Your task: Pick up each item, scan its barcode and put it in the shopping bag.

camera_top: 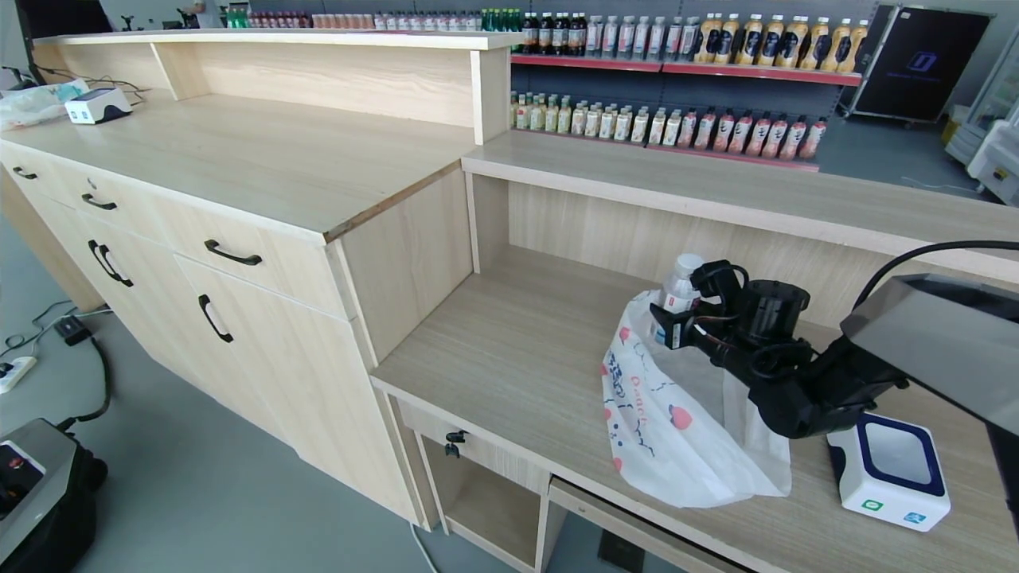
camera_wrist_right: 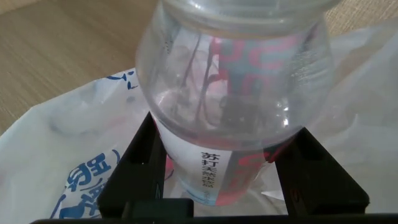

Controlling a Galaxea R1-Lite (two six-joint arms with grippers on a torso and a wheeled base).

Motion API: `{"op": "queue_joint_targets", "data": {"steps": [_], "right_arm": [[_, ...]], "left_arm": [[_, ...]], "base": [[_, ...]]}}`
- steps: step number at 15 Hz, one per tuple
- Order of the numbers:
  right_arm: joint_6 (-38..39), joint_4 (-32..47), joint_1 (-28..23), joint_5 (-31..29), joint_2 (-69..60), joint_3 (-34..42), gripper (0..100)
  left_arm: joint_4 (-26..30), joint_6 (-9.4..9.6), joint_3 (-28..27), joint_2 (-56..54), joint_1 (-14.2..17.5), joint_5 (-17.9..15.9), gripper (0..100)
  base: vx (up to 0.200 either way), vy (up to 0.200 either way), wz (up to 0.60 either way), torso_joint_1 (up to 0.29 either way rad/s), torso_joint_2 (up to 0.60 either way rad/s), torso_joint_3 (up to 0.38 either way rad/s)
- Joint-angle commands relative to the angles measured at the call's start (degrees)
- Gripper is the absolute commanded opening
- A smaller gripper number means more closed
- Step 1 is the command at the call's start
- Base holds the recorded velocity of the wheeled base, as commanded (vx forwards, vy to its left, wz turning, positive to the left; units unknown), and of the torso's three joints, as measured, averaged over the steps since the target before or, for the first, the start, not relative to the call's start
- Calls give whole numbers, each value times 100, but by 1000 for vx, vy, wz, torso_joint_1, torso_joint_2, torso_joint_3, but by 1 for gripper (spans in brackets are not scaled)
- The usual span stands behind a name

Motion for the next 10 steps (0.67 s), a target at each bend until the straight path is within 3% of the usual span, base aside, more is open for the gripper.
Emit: {"op": "queue_joint_targets", "data": {"steps": [1, 10], "right_arm": [[1, -1, -4, 3, 54, -29, 0], [-52, -1, -66, 47, 177, -20, 0]], "left_arm": [[0, -2, 0, 6, -2, 1, 100], [0, -2, 0, 6, -2, 1, 100]], "base": [[0, 0, 0, 0, 0, 0], [0, 0, 0, 0, 0, 0]]}}
